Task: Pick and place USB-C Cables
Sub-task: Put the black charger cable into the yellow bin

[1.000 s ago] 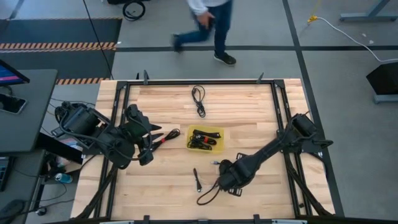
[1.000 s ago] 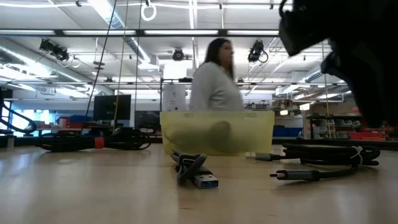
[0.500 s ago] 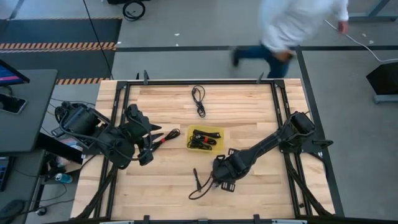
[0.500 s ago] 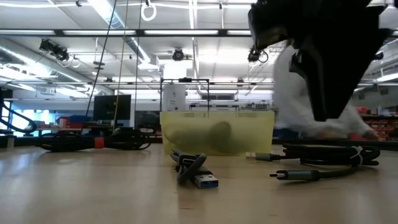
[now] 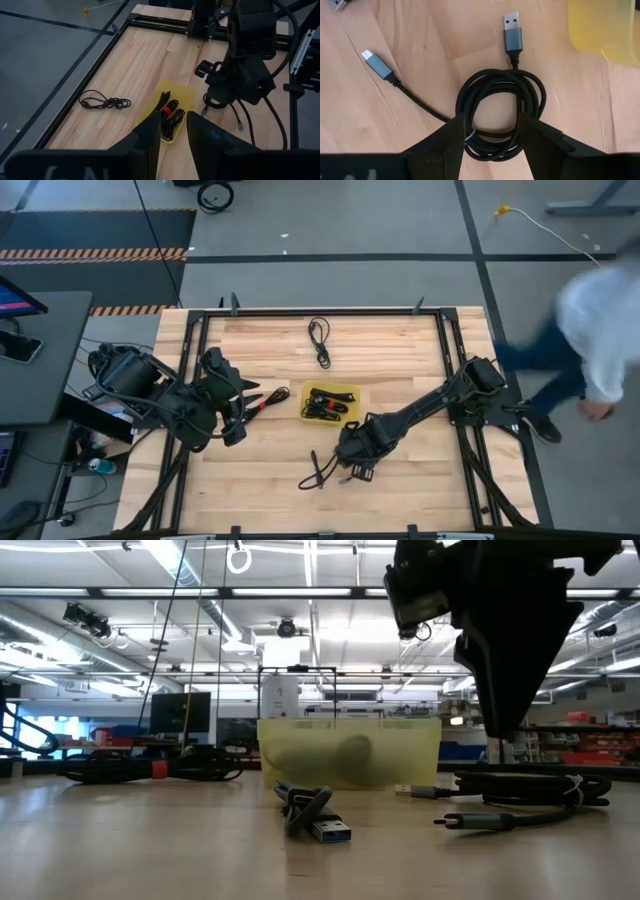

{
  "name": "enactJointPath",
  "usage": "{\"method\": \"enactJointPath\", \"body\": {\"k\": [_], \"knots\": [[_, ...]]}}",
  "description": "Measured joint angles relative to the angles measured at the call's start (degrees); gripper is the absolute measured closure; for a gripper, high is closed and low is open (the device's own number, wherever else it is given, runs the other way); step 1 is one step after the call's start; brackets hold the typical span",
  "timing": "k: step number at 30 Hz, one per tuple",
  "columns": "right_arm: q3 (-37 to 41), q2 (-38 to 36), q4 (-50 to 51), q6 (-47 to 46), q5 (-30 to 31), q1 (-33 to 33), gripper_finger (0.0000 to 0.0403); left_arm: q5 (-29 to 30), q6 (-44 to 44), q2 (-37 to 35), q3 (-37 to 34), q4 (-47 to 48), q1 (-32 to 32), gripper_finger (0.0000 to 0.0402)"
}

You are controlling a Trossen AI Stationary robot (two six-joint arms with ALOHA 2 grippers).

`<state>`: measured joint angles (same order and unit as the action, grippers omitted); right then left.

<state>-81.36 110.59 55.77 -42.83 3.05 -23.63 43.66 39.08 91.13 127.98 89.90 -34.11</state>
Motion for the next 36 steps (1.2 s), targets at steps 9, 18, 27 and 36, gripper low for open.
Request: {"method": "enactJointPath", "body": {"k": [9, 18, 27, 36], "knots": [[0.0, 0.0, -5.0, -0.6, -4.2, 1.8, 0.0212, 0.0, 0.1, 0.0, 0.0, 0.0, 0.0, 0.0299], [2.7, 0.0, -5.9, -5.8, -4.6, 1.5, 0.0177, 0.0, 0.2, 0.0, 0.0, 0.0, 0.0, 0.0299], [9.7, 0.0, -15.3, -12.9, -5.7, -1.8, 0.0163, 0.0, 0.3, 0.0, 0.0, 0.0, 0.0, 0.0299], [13.6, -0.5, -20.6, -14.2, -4.6, -3.1, 0.0177, 0.0, 0.8, 0.0, 0.0, 0.0, 0.0, 0.0299]]}}
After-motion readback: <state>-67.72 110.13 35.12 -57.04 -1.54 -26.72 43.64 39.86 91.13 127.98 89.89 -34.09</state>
